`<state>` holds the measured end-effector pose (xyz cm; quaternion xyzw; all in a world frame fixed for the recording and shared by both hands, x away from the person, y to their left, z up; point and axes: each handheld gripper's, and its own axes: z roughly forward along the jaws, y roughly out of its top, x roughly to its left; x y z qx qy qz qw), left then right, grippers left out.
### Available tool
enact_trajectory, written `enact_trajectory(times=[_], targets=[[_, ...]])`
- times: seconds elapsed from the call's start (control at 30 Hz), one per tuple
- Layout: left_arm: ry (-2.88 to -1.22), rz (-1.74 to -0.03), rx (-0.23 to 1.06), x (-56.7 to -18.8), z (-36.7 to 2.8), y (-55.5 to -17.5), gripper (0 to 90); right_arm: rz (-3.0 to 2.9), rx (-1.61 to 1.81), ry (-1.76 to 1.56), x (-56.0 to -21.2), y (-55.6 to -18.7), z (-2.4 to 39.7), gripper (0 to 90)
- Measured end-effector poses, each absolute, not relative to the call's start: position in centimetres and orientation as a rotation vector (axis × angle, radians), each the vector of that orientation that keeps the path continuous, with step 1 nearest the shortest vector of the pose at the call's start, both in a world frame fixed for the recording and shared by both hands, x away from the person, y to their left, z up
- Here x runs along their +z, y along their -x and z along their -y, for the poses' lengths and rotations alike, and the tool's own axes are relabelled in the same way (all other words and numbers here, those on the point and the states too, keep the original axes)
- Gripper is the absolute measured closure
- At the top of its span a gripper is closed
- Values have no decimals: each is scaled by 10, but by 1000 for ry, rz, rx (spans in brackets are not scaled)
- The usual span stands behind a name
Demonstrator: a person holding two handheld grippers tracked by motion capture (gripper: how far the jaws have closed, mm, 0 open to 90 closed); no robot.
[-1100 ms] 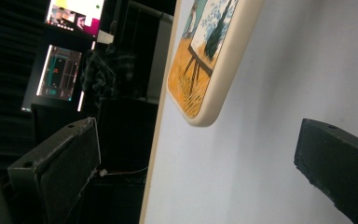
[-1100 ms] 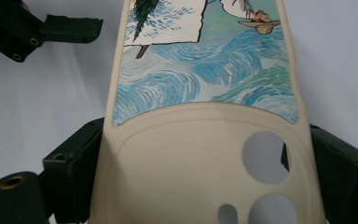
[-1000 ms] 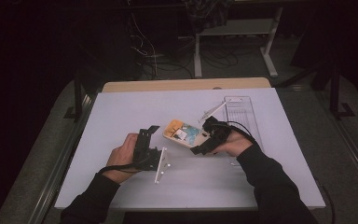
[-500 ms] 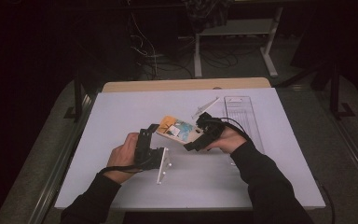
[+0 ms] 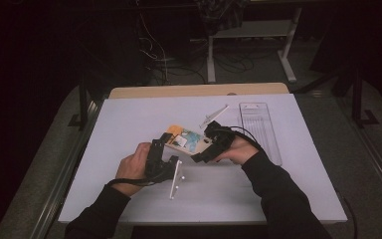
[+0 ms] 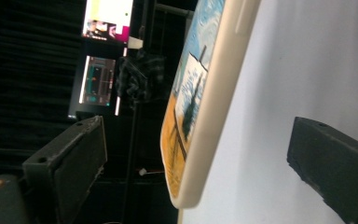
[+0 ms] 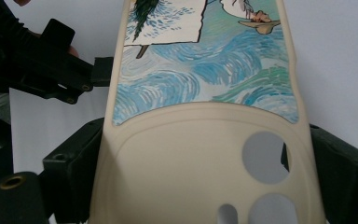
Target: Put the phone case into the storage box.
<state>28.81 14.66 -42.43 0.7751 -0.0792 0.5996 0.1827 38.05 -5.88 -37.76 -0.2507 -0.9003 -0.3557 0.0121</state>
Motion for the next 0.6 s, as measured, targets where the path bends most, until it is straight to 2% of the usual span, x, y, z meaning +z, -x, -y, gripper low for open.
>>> enact_trajectory(times=[0.6], targets=[[-2160,374,1767,-429,-144,-283,237,2812,-1105,756,-380,-379,53,95]])
